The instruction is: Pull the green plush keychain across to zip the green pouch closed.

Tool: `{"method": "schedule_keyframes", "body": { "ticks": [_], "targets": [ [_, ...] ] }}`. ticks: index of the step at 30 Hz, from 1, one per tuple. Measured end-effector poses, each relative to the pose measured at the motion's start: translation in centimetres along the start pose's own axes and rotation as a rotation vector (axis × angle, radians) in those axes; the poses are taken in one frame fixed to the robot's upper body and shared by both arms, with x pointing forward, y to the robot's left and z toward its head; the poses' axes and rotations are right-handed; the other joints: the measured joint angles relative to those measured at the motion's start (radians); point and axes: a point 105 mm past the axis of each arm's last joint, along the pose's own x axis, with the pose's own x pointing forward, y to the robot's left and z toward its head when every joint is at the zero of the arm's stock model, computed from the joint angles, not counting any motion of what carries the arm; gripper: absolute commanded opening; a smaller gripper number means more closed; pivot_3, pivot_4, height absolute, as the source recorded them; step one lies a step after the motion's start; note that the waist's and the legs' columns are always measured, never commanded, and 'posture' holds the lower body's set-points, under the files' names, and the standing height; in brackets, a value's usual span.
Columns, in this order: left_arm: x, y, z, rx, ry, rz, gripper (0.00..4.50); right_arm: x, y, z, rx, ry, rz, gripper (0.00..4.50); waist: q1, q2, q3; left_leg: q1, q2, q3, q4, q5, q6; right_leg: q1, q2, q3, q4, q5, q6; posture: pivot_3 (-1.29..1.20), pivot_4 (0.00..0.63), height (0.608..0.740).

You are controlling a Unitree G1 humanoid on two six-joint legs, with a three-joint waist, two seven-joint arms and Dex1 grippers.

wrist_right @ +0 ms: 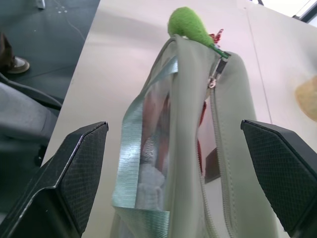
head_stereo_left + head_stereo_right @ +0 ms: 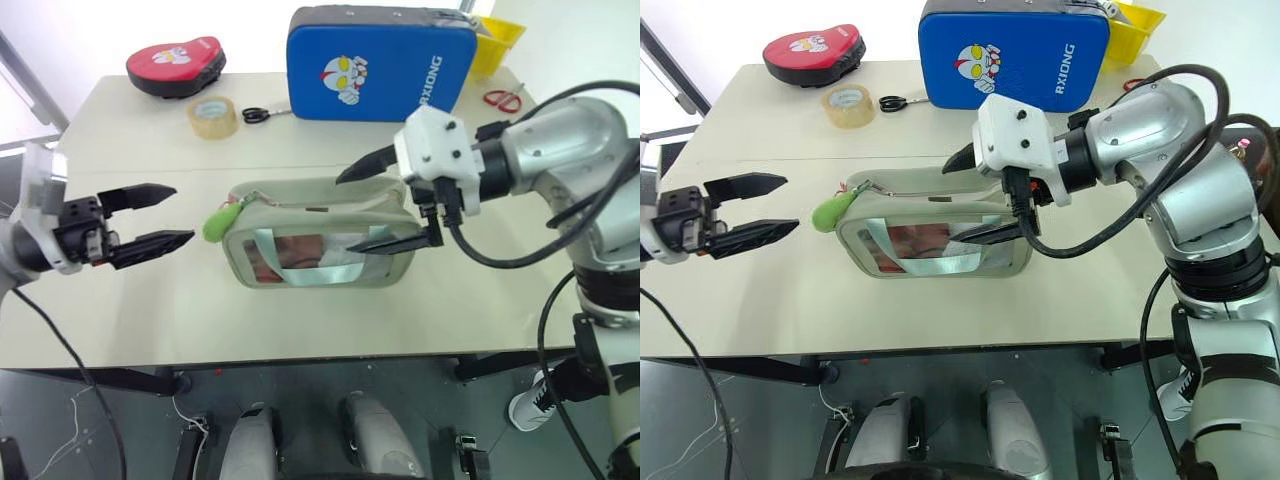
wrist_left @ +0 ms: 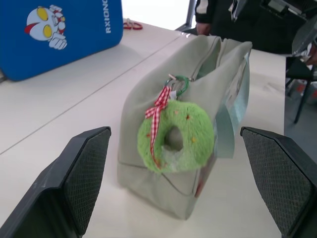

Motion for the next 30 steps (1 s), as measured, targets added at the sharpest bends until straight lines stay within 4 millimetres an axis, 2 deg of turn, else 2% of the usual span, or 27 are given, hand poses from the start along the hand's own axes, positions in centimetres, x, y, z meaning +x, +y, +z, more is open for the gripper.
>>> {"method": "schedule_keyframes", "body": {
  "ticks": [3,10,14,15,17,23,30],
  "targets": [
    [0.4,-0.6,-0.1,0.001,0.0,-0.011,4.5,-0.4,0.1,-1.1,0.006,0.028,-0.015,4.46,0.005,0.0,0.0,0.0,0.0,0.0,0.001,0.0,0.0,0.001,0.0,0.0,0.0,0.0,0.0,0.0,0.15,0.737],
    [0.9,-1.1,0.2,0.003,-0.019,-0.025,4.5,-2.9,0.2,-6.2,0.057,0.203,-0.096,4.46,0.009,0.0,0.0,0.001,-0.001,0.0,0.001,0.0,0.001,0.002,0.0,0.0,-0.001,0.0,0.0,0.0,0.15,0.737],
    [1.2,-1.1,0.7,0.019,-0.029,-0.037,4.5,-3.6,0.5,-8.0,0.085,0.25,-0.12,4.46,0.007,0.0,0.0,0.004,-0.001,0.0,0.001,-0.001,0.001,0.005,0.001,0.0,-0.001,0.0,0.0,0.0,0.15,0.737],
    [1.3,-1.1,0.9,0.026,-0.034,-0.042,4.5,-3.6,0.5,-8.3,0.089,0.257,-0.127,3.94,0.006,0.0,0.0,0.005,-0.001,0.001,0.001,-0.001,0.001,0.006,0.001,0.001,-0.001,0.0,0.0,0.0,0.15,0.737],
    [1.5,-1.1,1.0,0.026,-0.035,-0.049,4.5,-3.5,0.5,-8.7,0.092,0.264,-0.14,3.22,0.003,0.0,0.0,0.006,-0.001,0.001,0.001,-0.001,0.001,0.007,0.001,0.001,-0.001,0.0,0.0,0.0,0.15,0.737],
    [1.7,-0.7,0.5,0.007,-0.019,-0.056,4.5,-3.0,0.3,-8.6,0.089,0.242,-0.154,0.17,0.0,0.0,0.0,0.006,-0.001,0.0,0.001,-0.001,0.001,0.007,0.001,0.001,-0.001,0.0,0.0,0.0,0.15,0.737],
    [1.5,-0.4,0.1,0.002,-0.003,-0.046,4.5,-3.0,0.2,-8.7,0.115,0.235,-0.169,0.07,0.001,0.0,0.0,0.006,0.0,0.0,0.001,-0.001,0.001,0.007,0.001,0.001,-0.001,0.0,0.0,0.0,0.15,0.737]
  ]
}}
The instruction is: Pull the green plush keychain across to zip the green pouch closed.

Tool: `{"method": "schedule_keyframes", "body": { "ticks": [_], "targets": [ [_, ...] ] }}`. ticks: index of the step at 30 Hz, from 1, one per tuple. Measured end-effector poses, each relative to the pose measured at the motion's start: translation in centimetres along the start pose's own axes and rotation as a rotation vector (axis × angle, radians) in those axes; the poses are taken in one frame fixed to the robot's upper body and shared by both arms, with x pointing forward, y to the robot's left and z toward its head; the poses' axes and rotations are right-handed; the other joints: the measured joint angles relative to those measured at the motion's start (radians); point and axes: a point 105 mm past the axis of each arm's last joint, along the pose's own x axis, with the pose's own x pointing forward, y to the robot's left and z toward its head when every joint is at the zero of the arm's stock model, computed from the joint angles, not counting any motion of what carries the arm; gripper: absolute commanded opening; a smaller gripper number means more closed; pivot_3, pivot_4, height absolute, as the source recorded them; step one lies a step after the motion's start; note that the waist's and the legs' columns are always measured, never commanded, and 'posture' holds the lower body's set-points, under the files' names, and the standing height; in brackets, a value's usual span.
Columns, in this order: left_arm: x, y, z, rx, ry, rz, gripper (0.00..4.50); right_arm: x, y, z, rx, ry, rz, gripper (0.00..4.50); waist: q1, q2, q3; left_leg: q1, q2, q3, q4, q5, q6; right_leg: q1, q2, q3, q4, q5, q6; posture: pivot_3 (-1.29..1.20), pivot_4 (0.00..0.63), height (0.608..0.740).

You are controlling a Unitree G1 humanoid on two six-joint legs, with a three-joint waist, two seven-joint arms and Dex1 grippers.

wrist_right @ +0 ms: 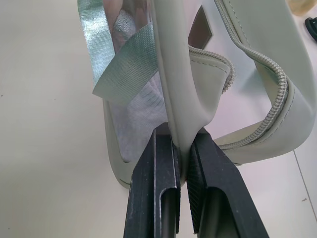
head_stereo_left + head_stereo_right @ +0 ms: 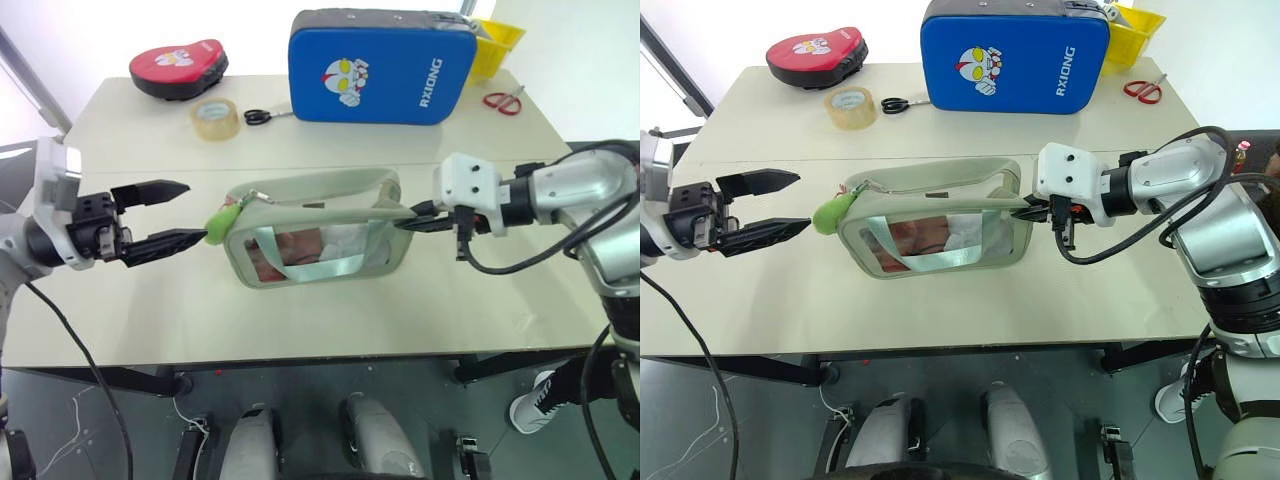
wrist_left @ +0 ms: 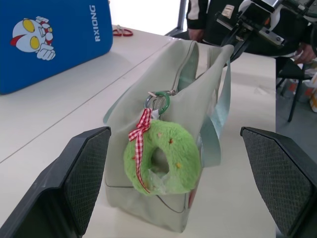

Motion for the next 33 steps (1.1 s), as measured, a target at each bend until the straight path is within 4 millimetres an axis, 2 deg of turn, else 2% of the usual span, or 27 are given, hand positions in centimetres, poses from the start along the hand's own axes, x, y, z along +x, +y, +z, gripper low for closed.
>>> {"method": "schedule_keyframes", "body": {
  "ticks": [6,10,13,20,24,27,29,33],
  "targets": [
    [-0.1,0.2,-1.2,0.045,0.1,0.002,4.5,0.0,0.2,-0.2,0.058,0.017,0.007,0.07,0.0,0.0,0.0,0.0,0.0,0.0,0.0,0.0,0.0,0.0,0.0,0.0,0.0,0.0,0.0,0.0,0.15,0.737],
    [1.0,0.3,-2.4,0.046,0.131,-0.025,4.5,0.1,0.7,0.3,0.092,0.018,0.018,0.07,0.001,0.0,0.0,0.0,0.0,0.0,0.0,0.0,0.0,0.0,0.0,0.0,0.0,0.0,0.0,0.0,0.15,0.737],
    [1.3,0.7,-1.9,0.061,0.117,-0.026,3.61,0.1,1.4,0.9,0.109,0.019,0.04,0.0,-0.001,0.0,0.0,0.0,0.0,0.0,0.0,0.0,0.0,0.0,0.001,0.0,0.0,0.0,0.0,0.0,0.15,0.737],
    [1.5,1.1,-2.1,0.056,0.124,-0.038,0.03,0.1,1.9,1.3,0.122,0.019,0.051,0.0,0.0,0.0,0.0,0.0,0.0,0.0,0.0,0.0,0.0,0.0,0.0,0.0,0.0,0.0,0.0,0.0,0.15,0.737],
    [1.5,1.4,-1.7,0.065,0.114,-0.041,0.03,0.1,1.9,1.3,0.124,0.021,0.045,0.0,0.001,0.0,0.0,0.0,0.0,0.0,0.0,0.0,0.0,0.0,0.001,0.0,0.0,0.0,0.0,0.0,0.15,0.737],
    [1.7,1.9,-0.5,0.105,0.092,-0.038,0.03,0.1,1.8,1.3,0.125,0.023,0.04,0.0,0.001,0.0,0.0,0.0,0.0,0.001,0.0,0.0,0.0,0.0,0.001,0.0,0.0,0.0,0.0,0.0,0.15,0.737],
    [2.4,2.1,1.2,0.148,0.047,-0.044,0.03,0.0,1.8,1.2,0.126,0.025,0.036,0.0,0.004,0.0,0.0,0.0,-0.001,0.001,0.001,0.0,0.0,0.0,0.001,0.0,0.0,0.0,0.0,0.0,0.15,0.737],
    [5.4,1.4,4.1,0.179,-0.081,-0.122,0.03,0.1,1.8,1.3,0.126,0.02,0.035,0.0,0.018,0.0,0.0,0.0,-0.001,0.002,0.002,0.0,0.0,0.001,0.0,0.0,0.0,0.0,0.0,0.0,0.15,0.737]
  ]
}}
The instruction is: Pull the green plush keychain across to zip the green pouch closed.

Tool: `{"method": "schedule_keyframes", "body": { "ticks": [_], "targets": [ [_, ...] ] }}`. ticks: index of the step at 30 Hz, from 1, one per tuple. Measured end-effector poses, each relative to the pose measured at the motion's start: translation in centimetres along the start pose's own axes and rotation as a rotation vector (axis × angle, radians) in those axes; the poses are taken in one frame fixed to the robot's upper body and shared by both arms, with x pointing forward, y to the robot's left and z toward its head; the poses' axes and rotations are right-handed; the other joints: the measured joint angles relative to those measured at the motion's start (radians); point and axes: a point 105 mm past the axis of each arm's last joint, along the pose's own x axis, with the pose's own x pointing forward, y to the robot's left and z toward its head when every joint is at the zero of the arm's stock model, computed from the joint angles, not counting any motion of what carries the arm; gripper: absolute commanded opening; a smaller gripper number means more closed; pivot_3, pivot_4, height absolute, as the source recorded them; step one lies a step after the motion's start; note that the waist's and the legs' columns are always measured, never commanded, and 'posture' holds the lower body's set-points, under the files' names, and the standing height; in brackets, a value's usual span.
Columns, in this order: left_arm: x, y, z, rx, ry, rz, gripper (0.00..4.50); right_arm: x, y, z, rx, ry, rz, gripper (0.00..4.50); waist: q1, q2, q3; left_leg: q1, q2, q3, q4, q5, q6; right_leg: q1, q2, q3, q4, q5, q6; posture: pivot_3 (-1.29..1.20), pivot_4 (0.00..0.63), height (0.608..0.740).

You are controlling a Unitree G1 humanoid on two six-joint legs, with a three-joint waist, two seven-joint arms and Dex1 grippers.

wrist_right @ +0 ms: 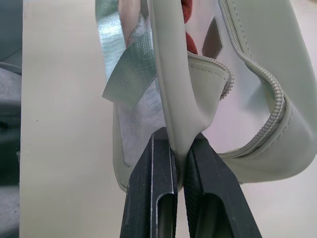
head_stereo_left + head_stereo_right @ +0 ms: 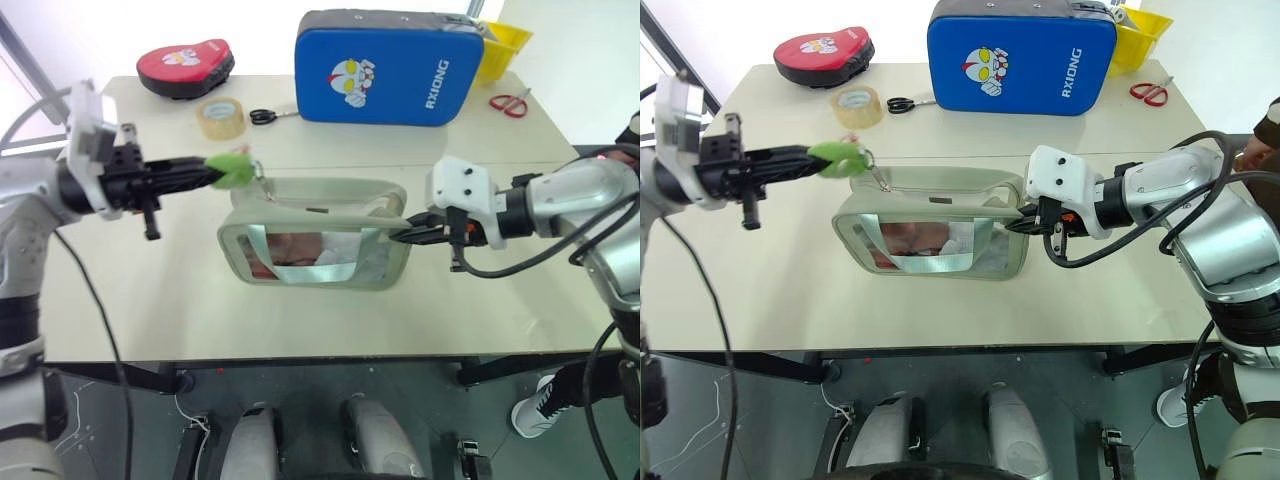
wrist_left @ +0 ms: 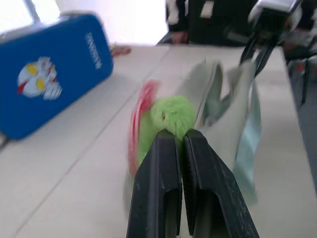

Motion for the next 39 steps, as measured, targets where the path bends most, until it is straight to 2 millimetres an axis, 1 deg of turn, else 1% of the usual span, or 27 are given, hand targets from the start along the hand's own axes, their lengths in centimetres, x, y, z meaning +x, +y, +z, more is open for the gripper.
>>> {"method": "schedule_keyframes", "body": {
  "ticks": [2,4,5,7,10,11,13,14,17,22,24,26,28,29,31,32,35,36,39],
  "targets": [
    [1.5,-0.5,-0.1,-0.017,-0.015,-0.046,0.03,0.0,0.0,0.0,0.0,-0.002,-0.002,0.0,0.001,0.0,0.0,0.0,0.0,0.0,0.0,0.0,0.0,0.0,0.0,0.0,0.0,0.0,0.0,0.0,0.15,0.737],
    [3.0,-1.3,-1.1,-0.053,-0.008,-0.103,0.03,0.1,0.0,0.0,-0.001,-0.003,-0.004,0.0,0.002,0.0,0.0,0.0,0.0,-0.001,0.0,0.0,0.0,0.0,0.0,0.0,0.0,0.0,0.0,0.0,0.15,0.737],
    [3.4,-1.5,-1.5,-0.063,0.001,-0.122,0.33,0.1,0.0,0.0,-0.001,-0.004,-0.005,0.0,0.002,0.0,0.0,0.0,0.0,-0.001,0.0,0.0,0.0,0.0,0.0,0.0,0.0,0.0,0.0,0.0,0.15,0.737],
    [4.1,-2.2,-2.3,-0.059,0.034,-0.165,1.0,0.1,-0.1,0.1,-0.001,-0.005,-0.008,0.0,0.002,0.0,0.0,0.0,0.0,-0.001,0.0,0.0,0.0,0.0,0.001,0.0,0.0,0.0,0.0,0.0,0.15,0.737],
    [4.6,-2.6,-3.2,-0.061,0.078,-0.199,2.53,0.1,-0.1,0.1,-0.002,-0.005,-0.009,0.0,0.004,0.0,0.0,0.0,0.0,-0.001,0.0,0.0,0.0,0.0,0.001,0.0,0.0,0.0,0.0,0.0,0.15,0.737],
    [4.6,-2.7,-3.3,-0.06,0.085,-0.201,3.0,0.1,0.0,0.1,-0.003,-0.006,-0.009,0.0,0.004,0.0,0.0,0.0,0.0,-0.002,0.0,0.0,0.0,0.0,0.001,0.0,0.0,0.0,0.0,0.0,0.15,0.737],
    [4.4,-2.6,-3.3,-0.051,0.096,-0.197,4.1,0.1,0.0,0.1,-0.001,-0.007,-0.009,0.0,0.004,0.0,0.0,0.0,0.0,-0.002,0.0,0.0,0.0,0.0,0.001,0.0,0.0,0.0,0.0,0.0,0.15,0.737],
    [4.3,-2.5,-3.3,-0.044,0.103,-0.192,4.41,0.1,0.0,0.1,0.0,-0.008,-0.008,0.0,0.004,0.0,0.0,0.0,0.0,-0.002,0.0,0.0,0.0,0.0,0.001,0.0,0.0,0.0,0.0,0.0,0.15,0.737],
    [3.3,-1.7,-2.8,0.009,0.13,-0.15,4.41,0.1,0.0,0.1,0.005,-0.009,-0.011,0.0,0.004,0.0,0.0,0.0,0.0,-0.002,0.0,0.0,0.0,0.0,0.001,0.0,0.0,0.0,0.0,0.0,0.15,0.737],
    [-1.1,-0.7,-2.1,0.033,0.195,-0.038,4.41,0.2,0.1,0.2,0.007,-0.01,-0.012,0.0,0.002,0.0,0.0,0.0,0.001,-0.002,-0.001,0.0,0.0,-0.001,0.001,0.0,0.0,0.0,0.0,0.0,0.15,0.737],
    [-2.2,-0.8,-2.5,0.003,0.208,-0.011,4.41,0.2,0.2,0.2,0.008,-0.01,-0.011,0.0,0.005,0.0,0.0,0.0,0.001,-0.002,-0.001,0.0,0.0,-0.001,0.0,0.0,0.0,0.0,0.0,0.0,0.15,0.737],
    [-2.7,-1.6,-3.7,-0.049,0.224,-0.009,4.41,0.2,0.2,0.2,0.009,-0.011,-0.011,0.0,0.006,0.0,0.0,0.0,0.001,-0.002,0.0,0.0,0.0,-0.001,0.0,0.0,0.0,0.0,0.0,0.0,0.15,0.737],
    [-2.6,-2.2,-4.7,-0.083,0.231,-0.012,3.88,0.2,0.2,0.2,0.01,-0.013,-0.008,0.0,0.009,0.0,0.0,0.0,0.001,-0.002,0.0,0.0,0.0,0.0,0.0,0.0,0.0,0.0,0.0,0.0,0.15,0.737],
    [-2.3,-2.4,-5.0,-0.095,0.216,-0.007,3.64,0.2,0.2,0.2,0.01,-0.013,-0.008,0.0,0.011,0.0,0.0,0.0,0.001,-0.002,0.0,0.0,0.0,0.0,-0.001,0.0,0.0,0.0,0.0,0.0,0.15,0.737],
    [-1.6,-2.5,-5.4,-0.108,0.197,-0.001,2.58,0.2,0.2,0.3,0.01,-0.014,-0.007,0.0,0.012,0.0,0.0,0.0,0.001,-0.001,0.0,0.0,0.0,0.0,0.0,-0.001,0.0,0.0,0.0,0.0,0.15,0.737],
    [-1.4,-2.6,-5.6,-0.112,0.198,-0.002,2.12,0.2,0.2,0.3,0.011,-0.014,-0.007,0.0,0.011,0.0,0.0,0.0,0.0,-0.001,0.0,0.0,0.0,0.0,0.0,0.0,0.0,0.0,0.0,0.0,0.15,0.737],
    [-1.2,-2.4,-6.0,-0.11,0.214,0.016,0.47,0.3,0.3,0.3,0.011,-0.015,-0.006,0.0,0.008,0.0,0.0,0.0,0.0,-0.001,0.0,0.0,0.001,0.0,0.0,0.0,0.0,0.0,0.0,0.0,0.15,0.737],
    [-1.1,-2.4,-6.1,-0.109,0.215,0.018,0.06,0.2,0.2,0.3,0.011,-0.014,-0.006,0.0,0.006,0.0,0.0,0.0,0.001,-0.001,0.0,0.0,0.001,0.0,0.0,0.0,0.0,0.0,0.0,0.0,0.15,0.737],
    [-1.0,-2.4,-6.1,-0.099,0.22,0.017,0.06,0.2,0.2,0.3,0.011,-0.014,-0.008,0.0,0.006,0.0,0.0,0.0,0.001,-0.001,0.0,0.0,0.001,0.0,0.0,0.0,0.0,0.0,0.0,0.0,0.15,0.737]
  ]
}}
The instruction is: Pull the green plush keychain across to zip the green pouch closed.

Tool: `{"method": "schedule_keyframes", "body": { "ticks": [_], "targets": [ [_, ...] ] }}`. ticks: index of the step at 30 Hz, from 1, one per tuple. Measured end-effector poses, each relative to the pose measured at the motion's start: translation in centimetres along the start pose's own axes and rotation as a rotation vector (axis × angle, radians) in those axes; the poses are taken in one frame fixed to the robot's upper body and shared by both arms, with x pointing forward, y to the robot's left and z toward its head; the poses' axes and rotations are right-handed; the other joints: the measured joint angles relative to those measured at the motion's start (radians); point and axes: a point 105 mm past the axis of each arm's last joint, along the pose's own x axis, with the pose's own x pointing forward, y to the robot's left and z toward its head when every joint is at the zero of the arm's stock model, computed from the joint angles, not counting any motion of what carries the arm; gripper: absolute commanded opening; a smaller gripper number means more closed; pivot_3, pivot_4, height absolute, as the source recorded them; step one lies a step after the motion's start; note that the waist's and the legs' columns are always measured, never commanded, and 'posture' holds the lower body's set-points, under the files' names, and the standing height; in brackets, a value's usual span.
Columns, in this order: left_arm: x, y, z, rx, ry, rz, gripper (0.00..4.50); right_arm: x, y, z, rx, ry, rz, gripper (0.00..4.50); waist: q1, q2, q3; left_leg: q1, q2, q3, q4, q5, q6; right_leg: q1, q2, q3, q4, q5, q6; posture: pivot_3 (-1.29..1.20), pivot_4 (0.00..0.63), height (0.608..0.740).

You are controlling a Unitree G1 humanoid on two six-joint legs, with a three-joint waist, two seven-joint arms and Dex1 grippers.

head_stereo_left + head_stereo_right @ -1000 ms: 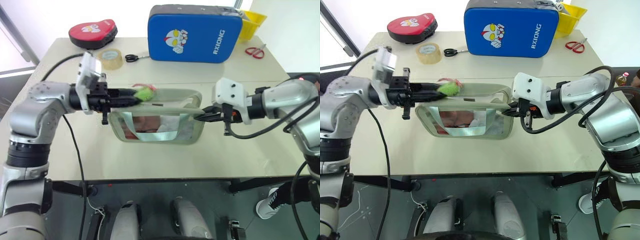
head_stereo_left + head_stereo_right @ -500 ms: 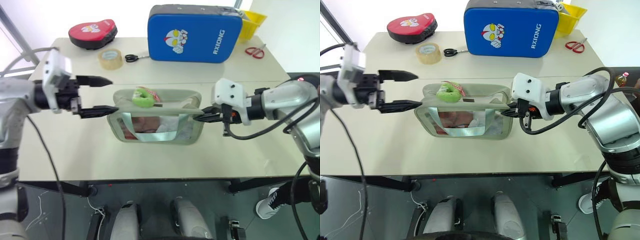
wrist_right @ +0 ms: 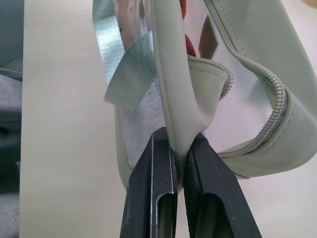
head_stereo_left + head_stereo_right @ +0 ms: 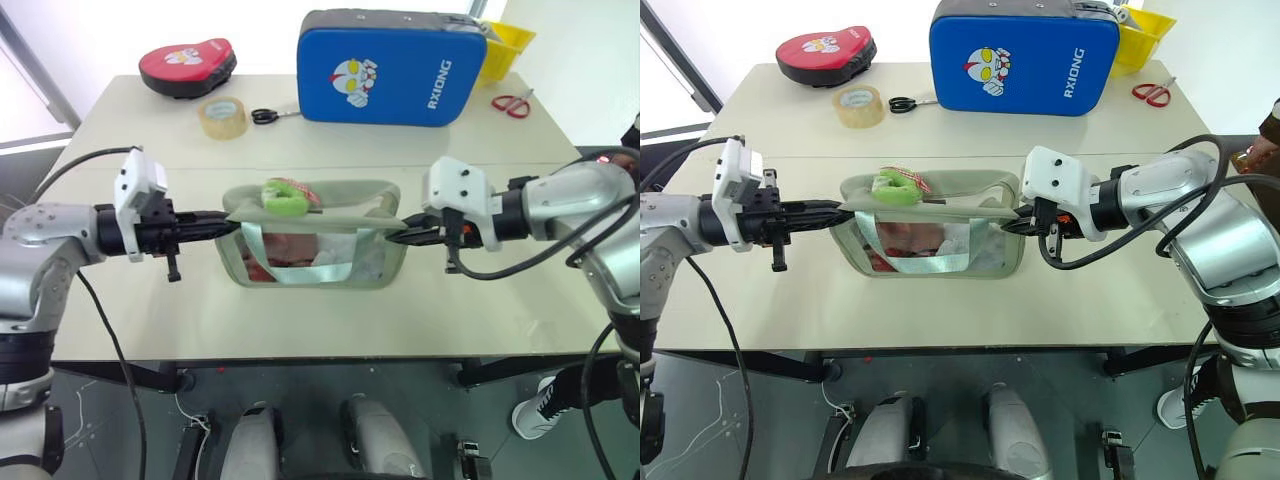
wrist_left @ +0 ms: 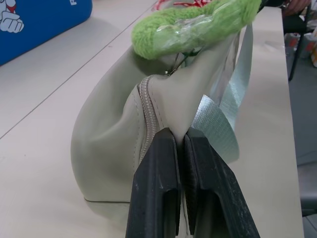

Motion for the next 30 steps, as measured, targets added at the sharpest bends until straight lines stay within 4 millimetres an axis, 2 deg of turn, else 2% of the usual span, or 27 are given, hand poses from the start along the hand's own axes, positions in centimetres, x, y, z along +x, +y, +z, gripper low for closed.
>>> {"method": "schedule_keyframes", "body": {
  "ticks": [1,4,9,10,11,13,15,16,20,22,25,30],
  "targets": [
    [0.1,0.0,0.0,0.008,0.004,0.001,0.06,0.0,0.0,0.0,0.0,0.0,0.0,0.0,0.001,0.0,0.0,0.0,0.0,0.0,0.0,0.0,0.0,0.0,0.0,0.0,0.0,0.0,0.0,0.0,0.15,0.737],
    [0.3,0.4,0.0,0.041,0.02,0.014,0.0,-0.4,0.1,0.3,0.008,-0.022,0.016,1.11,0.002,0.0,0.0,0.0,0.0,0.0,0.0,0.0,0.0,0.0,0.0,0.0,0.0,0.0,0.0,0.0,0.15,0.737],
    [0.4,0.6,-0.1,0.074,0.025,0.015,0.0,-2.9,0.5,2.2,-0.008,-0.145,0.06,3.72,0.003,0.0,0.0,0.0,0.0,0.0,0.0,0.0,0.0,0.001,0.0,0.0,0.0,0.0,0.0,0.0,0.15,0.737],
    [0.5,0.6,-0.1,0.078,0.026,0.013,0.0,-3.4,0.5,2.8,-0.016,-0.182,0.071,4.17,0.002,0.0,0.0,0.001,0.0,0.001,0.0,0.0,0.0,0.001,0.0,0.0,0.0,0.0,0.0,0.0,0.15,0.737],
    [0.5,0.7,-0.1,0.087,0.026,0.013,0.0,-3.7,0.1,4.1,-0.027,-0.244,0.074,4.41,-0.001,0.0,0.0,0.002,0.0,0.001,0.0,0.0,0.0,0.002,0.0,0.0,0.0,0.0,0.0,0.0,0.15,0.737],
    [0.8,0.8,-0.1,0.096,0.029,0.006,0.0,-4.2,-1.2,7.1,-0.074,-0.364,0.038,4.41,-0.008,0.001,0.0,0.004,0.0,0.002,0.0,0.0,0.0,0.002,0.001,0.002,0.001,0.001,0.0,0.0,0.15,0.737],
    [0.8,0.6,-0.1,0.105,0.026,-0.007,0.0,-3.9,-1.8,8.8,-0.108,-0.404,0.017,4.41,-0.008,0.001,-0.001,0.004,0.001,0.001,0.0,0.0,0.0,0.003,0.001,0.0,0.001,0.0,-0.001,0.0,0.15,0.737],
    [0.8,0.6,-0.1,0.105,0.025,-0.007,0.0,-2.9,-2.2,9.4,-0.109,-0.413,0.016,4.41,-0.008,0.0,-0.001,0.004,0.001,0.001,0.0,0.0,0.0,0.003,0.001,0.0,0.001,0.0,-0.001,0.0,0.15,0.737],
    [0.9,0.6,0.0,0.122,0.02,-0.01,0.0,3.3,-2.4,10.5,-0.056,-0.37,0.07,4.41,-0.009,0.001,-0.001,0.001,0.001,0.001,0.0,0.0,0.0,0.0,0.001,0.0,0.001,0.0,-0.001,0.0,0.15,0.737],
    [1.0,0.5,0.0,0.122,0.016,-0.014,0.0,4.9,-2.1,10.7,-0.053,-0.342,0.087,4.41,0.002,0.001,-0.001,-0.001,0.001,0.0,0.0,0.0,0.0,-0.001,-0.001,-0.001,0.001,0.0,-0.001,0.0,0.15,0.737],
    [1.0,0.5,0.0,0.122,0.014,-0.016,0.0,6.1,-1.7,11.2,-0.08,-0.31,0.09,3.58,0.005,0.001,-0.001,-0.001,0.0,-0.001,0.0,0.0,0.0,-0.001,-0.003,-0.001,-0.001,0.0,-0.001,0.0,0.15,0.737],
    [0.9,0.5,-0.1,0.118,0.016,-0.011,0.0,6.9,-1.6,10.5,-0.088,-0.253,0.089,1.03,0.0,0.001,-0.001,0.0,0.0,-0.001,0.0,0.0,0.0,0.0,-0.001,-0.001,0.0,0.001,0.0,0.0,0.15,0.737]
  ]
}}
